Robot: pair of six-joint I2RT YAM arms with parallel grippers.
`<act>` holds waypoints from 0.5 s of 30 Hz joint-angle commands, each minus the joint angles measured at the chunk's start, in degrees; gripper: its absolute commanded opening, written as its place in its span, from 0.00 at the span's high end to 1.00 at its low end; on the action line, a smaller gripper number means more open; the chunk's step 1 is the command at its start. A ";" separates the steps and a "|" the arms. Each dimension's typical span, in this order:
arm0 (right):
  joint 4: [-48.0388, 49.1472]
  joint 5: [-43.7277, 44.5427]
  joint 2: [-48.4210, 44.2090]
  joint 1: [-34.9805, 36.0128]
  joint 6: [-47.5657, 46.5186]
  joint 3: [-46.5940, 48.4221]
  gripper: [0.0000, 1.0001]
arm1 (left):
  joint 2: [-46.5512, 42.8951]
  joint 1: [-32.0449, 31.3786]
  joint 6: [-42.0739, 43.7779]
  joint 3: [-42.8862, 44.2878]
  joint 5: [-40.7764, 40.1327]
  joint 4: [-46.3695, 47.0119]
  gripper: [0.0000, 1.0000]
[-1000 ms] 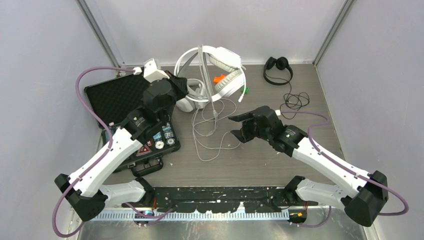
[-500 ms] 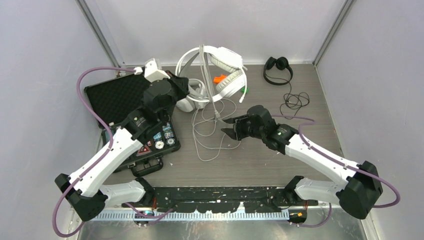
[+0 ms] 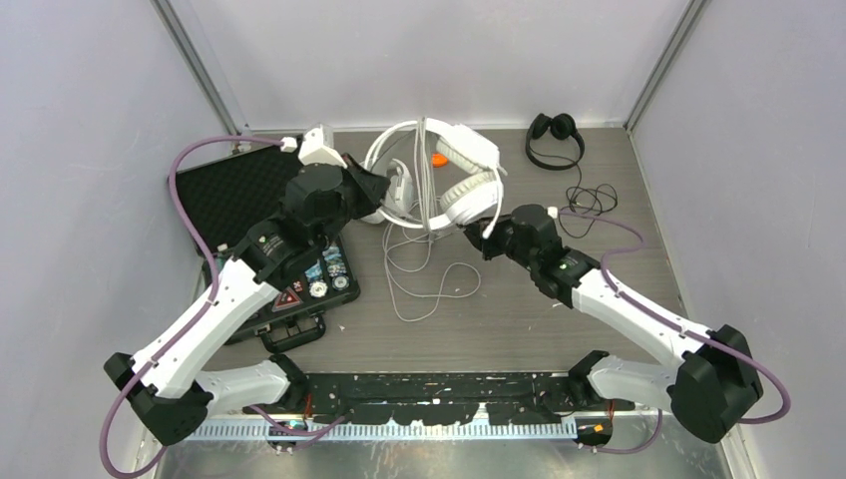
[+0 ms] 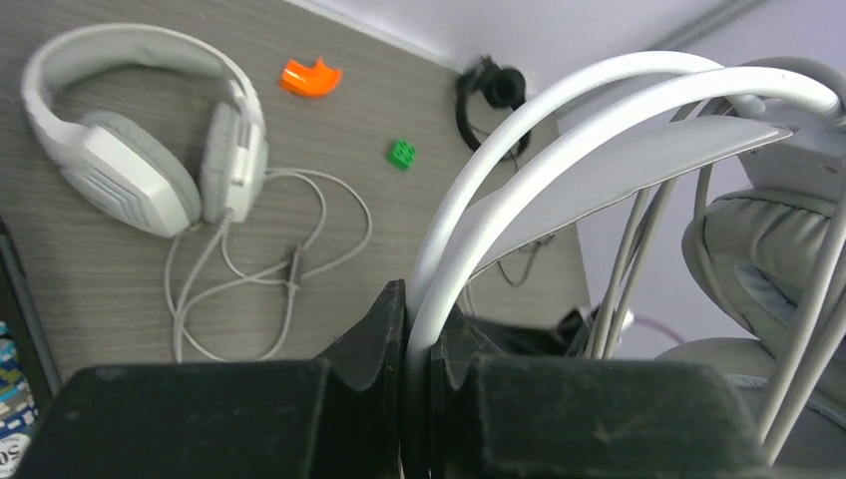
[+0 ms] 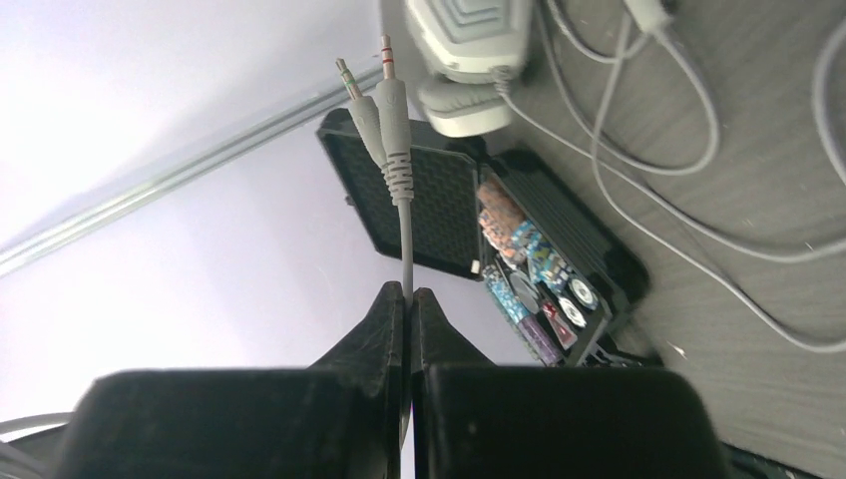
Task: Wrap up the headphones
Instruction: Wrap the headphones cable around the headphones.
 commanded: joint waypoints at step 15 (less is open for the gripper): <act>7.45 9.89 -14.97 -2.56 -31.06 -2.36 1.00 | 2.12 2.41 11.63 6.74 44.43 -5.04 1.00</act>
